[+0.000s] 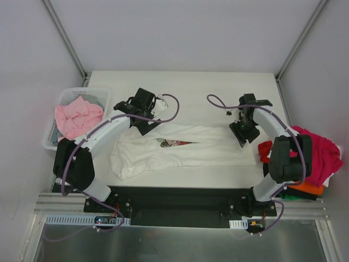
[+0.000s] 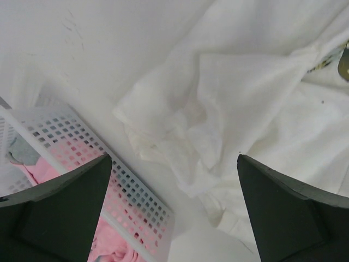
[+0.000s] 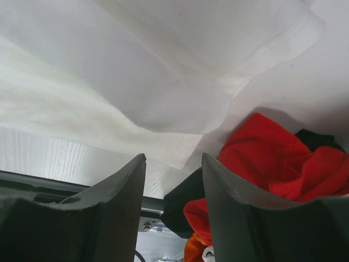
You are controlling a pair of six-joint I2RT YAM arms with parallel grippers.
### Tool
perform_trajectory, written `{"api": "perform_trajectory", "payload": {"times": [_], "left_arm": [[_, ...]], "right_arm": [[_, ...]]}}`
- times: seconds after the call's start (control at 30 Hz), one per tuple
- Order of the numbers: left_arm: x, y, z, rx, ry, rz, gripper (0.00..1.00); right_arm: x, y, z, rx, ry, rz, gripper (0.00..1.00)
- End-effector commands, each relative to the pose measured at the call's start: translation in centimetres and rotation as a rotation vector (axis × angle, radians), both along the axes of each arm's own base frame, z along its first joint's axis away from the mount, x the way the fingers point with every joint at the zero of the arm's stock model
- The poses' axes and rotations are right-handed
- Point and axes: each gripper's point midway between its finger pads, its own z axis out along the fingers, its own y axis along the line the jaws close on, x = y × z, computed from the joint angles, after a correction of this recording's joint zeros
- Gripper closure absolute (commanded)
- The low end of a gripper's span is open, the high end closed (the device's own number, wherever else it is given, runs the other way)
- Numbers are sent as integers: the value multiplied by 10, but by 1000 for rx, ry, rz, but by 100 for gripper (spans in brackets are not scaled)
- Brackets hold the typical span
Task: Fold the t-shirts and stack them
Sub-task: Fold the tshirt
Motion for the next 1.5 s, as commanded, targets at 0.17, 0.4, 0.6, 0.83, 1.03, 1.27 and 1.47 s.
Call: {"api": "perform_trajectory", "payload": {"times": [0.17, 0.4, 0.6, 0.83, 1.03, 1.27, 1.47], "left_arm": [[23, -30, -36, -44, 92, 1, 1], [12, -20, -70, 15, 163, 14, 1], [2, -7, -100, 100, 231, 24, 1], [14, -6, -118, 160, 246, 0, 1], [39, -15, -127, 179, 233, -29, 1], [95, -27, -120, 157, 148, -33, 1], [148, -28, -102, 131, 44, 1, 1]], "right_arm": [[38, 9, -9, 6, -43, 8, 51], [47, 6, -29, -23, -10, 25, 51], [50, 5, -42, -38, 11, 30, 51], [65, 1, -43, -73, 2, 41, 51], [84, -6, -43, -123, -17, 54, 51], [107, -16, -35, -181, -62, 47, 51], [119, -26, -26, -237, -104, 35, 51]]}}
